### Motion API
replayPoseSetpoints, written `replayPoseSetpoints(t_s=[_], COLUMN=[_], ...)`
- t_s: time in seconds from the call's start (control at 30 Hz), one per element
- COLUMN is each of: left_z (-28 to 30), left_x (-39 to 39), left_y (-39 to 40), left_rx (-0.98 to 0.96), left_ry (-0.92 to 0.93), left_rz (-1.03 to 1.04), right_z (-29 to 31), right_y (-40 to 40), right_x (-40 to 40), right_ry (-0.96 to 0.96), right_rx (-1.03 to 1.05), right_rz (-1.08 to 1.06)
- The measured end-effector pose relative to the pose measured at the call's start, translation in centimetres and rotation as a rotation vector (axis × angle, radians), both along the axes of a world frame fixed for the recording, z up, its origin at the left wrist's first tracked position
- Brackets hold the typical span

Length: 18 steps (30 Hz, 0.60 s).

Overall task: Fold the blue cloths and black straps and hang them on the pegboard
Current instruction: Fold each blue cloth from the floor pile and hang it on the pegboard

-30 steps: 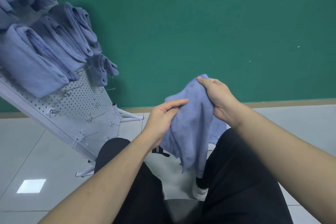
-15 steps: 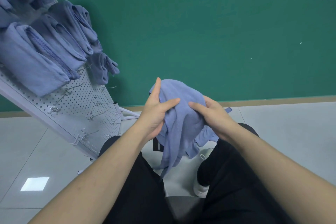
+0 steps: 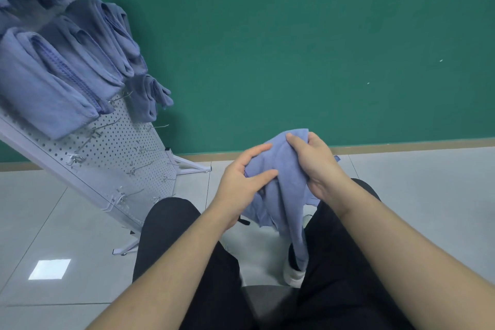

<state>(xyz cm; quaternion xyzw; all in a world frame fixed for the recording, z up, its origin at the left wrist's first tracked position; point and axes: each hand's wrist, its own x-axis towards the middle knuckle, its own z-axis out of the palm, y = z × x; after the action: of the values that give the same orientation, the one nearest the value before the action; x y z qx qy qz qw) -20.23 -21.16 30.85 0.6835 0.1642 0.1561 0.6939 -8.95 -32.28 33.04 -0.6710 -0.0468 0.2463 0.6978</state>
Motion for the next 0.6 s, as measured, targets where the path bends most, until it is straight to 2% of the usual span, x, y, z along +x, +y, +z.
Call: replayPoseSetpoints(t_s=[0.1,0.23,0.4,0.5,0.6], left_z=[0.2,1.1,2.5,2.4,2.1], left_x=[0.4,1.1,1.2,0.8,0.4], left_y=[-0.1,0.7,2.1,3.0,3.5], left_rx=[0.017,-0.141,-0.412,-0.382,-0.329], left_ry=[-0.008,0.008,-0.020,0.016,0.025], left_rz=[0.063,0.164,0.156,0.128,0.112], right_z=[0.0,0.0,-0.1,0.0,0.2], right_y=[-0.4,-0.7,-0.2,0.0,0.1], right_x=[-0.1,-1.3,-2.3,-2.3,-1.9], right_ry=[-0.029,-0.005,-0.135,-0.146,-0.086], right_rx=[-0.089,-0.035,0.004,0.029,0.110], right_rz=[0.002,0.002,0.255,0.293,0.227])
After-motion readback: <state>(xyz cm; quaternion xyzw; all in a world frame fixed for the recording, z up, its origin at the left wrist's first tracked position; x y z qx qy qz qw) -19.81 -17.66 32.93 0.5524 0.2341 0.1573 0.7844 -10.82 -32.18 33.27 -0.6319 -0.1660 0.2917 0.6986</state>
